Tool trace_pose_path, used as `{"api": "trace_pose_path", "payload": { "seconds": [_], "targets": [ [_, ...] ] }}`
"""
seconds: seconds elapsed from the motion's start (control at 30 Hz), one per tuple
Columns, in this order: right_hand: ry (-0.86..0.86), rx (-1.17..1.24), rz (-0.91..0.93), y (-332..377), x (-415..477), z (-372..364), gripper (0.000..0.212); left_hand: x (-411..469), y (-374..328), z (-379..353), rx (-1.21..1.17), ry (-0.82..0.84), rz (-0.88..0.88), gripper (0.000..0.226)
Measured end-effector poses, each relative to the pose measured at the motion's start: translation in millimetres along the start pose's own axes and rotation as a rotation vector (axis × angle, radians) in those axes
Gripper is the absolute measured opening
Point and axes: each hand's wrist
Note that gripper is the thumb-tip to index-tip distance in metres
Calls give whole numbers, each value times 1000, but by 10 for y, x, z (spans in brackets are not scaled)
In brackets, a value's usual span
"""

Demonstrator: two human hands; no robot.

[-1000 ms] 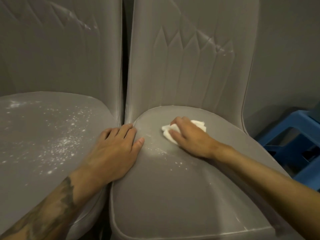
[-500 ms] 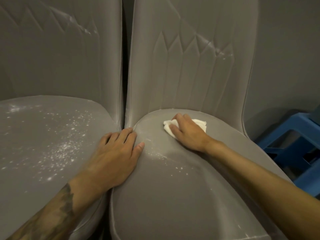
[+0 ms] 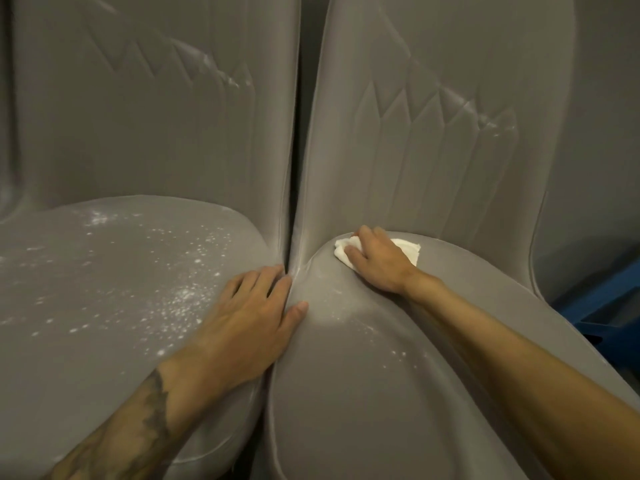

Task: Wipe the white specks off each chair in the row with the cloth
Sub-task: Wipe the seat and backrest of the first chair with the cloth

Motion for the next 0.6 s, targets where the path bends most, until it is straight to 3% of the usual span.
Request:
{"api": "trace_pose_path", "payload": {
  "seconds": [0.2, 0.4, 0.6],
  "targets": [
    [94, 41, 302, 315, -342, -146, 24, -28, 54, -98, -28, -96, -25, 51],
    [57, -27, 131, 433, 105, -160, 21, -48, 19, -120, -5, -156, 8, 47],
    [109, -4, 290, 370, -216, -181, 26, -45, 18, -122, 20, -142, 10, 47]
  ]
}}
Point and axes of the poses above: each hand's wrist, its own x-axis towards the middle knuckle, its own z-axis out of the back of the hand, y = z × x, and after that the axes turned 2 degrees about y, right-handed
